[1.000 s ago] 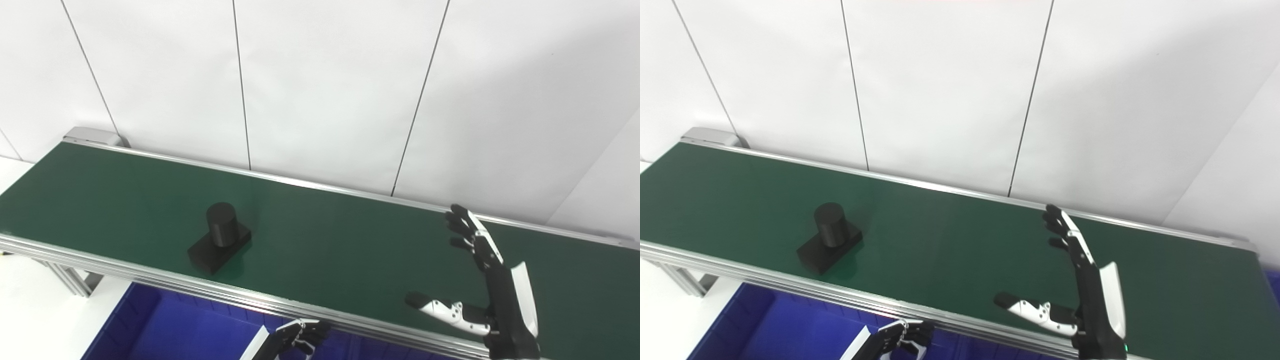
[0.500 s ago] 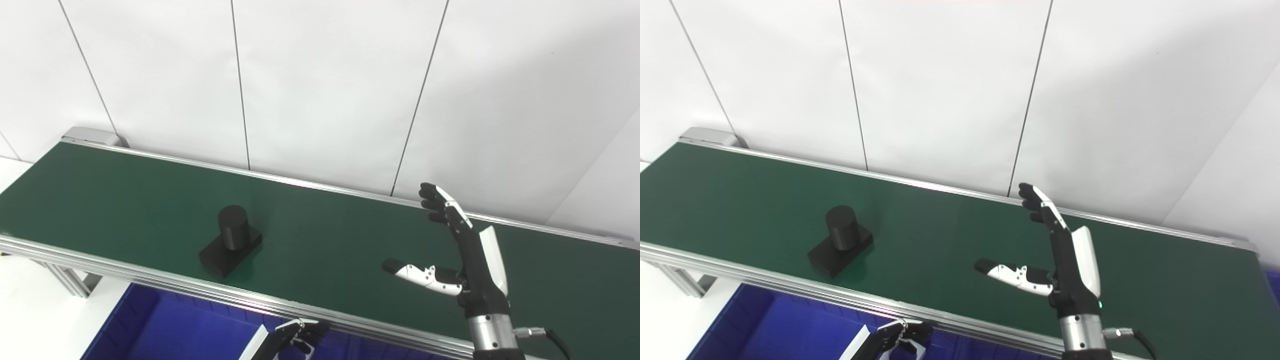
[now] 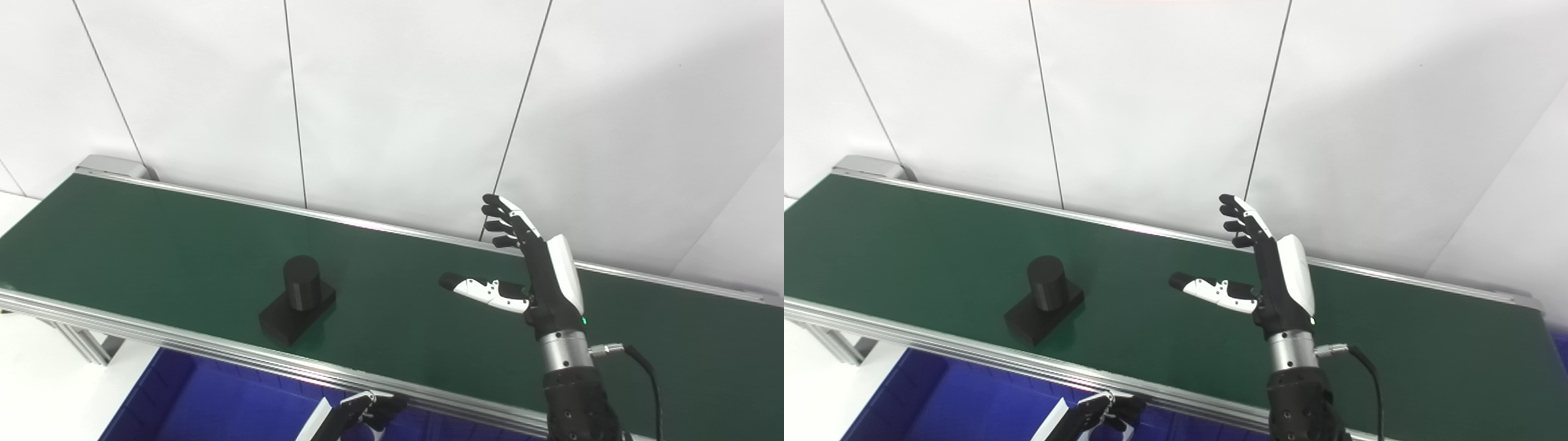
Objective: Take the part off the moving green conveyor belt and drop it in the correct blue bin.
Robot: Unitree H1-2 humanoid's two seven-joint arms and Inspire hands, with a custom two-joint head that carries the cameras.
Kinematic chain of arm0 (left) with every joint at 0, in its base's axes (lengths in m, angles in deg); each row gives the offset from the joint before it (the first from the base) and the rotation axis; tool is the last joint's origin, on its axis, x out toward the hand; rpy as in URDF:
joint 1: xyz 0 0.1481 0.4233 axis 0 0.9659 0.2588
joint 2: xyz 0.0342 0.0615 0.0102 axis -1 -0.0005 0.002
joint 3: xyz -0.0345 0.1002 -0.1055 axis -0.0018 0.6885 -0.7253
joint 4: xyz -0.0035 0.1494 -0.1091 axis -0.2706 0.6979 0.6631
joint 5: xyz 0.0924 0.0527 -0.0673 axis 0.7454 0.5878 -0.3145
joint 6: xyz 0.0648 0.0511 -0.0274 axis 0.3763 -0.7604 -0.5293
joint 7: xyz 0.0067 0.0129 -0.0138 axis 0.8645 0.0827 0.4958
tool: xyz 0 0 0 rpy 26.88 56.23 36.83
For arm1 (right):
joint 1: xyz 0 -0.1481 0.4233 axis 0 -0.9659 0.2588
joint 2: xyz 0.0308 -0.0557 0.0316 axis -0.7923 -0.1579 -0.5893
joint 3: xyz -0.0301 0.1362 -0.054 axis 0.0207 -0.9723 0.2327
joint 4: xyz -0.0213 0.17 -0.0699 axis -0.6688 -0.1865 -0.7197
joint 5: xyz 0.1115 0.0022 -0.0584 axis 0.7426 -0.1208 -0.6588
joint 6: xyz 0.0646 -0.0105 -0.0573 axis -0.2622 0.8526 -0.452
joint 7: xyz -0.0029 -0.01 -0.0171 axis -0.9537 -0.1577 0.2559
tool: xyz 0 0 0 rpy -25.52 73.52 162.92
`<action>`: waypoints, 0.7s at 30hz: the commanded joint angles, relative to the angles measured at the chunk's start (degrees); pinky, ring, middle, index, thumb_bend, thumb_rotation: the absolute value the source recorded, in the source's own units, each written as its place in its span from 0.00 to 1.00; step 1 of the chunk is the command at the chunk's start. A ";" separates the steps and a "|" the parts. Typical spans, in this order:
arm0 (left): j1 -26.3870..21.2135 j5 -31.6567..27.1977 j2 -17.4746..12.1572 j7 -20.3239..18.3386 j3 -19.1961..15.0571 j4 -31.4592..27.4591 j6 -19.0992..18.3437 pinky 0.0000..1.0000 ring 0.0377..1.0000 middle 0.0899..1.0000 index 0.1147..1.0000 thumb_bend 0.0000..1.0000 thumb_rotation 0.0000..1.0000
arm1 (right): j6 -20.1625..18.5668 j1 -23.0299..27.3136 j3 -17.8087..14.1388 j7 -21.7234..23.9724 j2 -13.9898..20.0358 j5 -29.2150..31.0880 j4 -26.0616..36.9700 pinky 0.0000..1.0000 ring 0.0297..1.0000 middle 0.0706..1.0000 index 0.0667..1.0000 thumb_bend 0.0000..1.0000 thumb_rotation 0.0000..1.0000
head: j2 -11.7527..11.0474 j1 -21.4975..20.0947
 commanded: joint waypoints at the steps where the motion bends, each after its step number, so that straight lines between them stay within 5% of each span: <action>1: -1.19 -0.27 -0.28 0.83 -0.04 -1.08 2.51 0.63 0.69 0.70 0.66 0.93 0.34 | -0.90 3.51 0.84 -0.20 -0.90 -0.48 -0.60 0.69 0.77 0.82 0.86 0.85 0.44 | 0.13 -0.06; 11: -1.09 -0.66 -0.62 0.23 0.00 -1.28 2.51 0.64 0.70 0.70 0.65 0.93 0.36 | -5.32 7.70 5.70 1.02 -2.13 -3.59 -6.44 0.67 0.78 0.84 0.86 0.88 0.48 | 0.76 -1.93; 21: -0.64 -2.57 -0.96 -2.27 -0.49 -2.33 2.50 0.60 0.68 0.69 0.62 0.92 0.33 | -5.96 11.05 9.95 0.36 -3.54 -5.25 -13.43 0.75 0.83 0.87 0.86 0.90 0.50 | 1.65 -4.81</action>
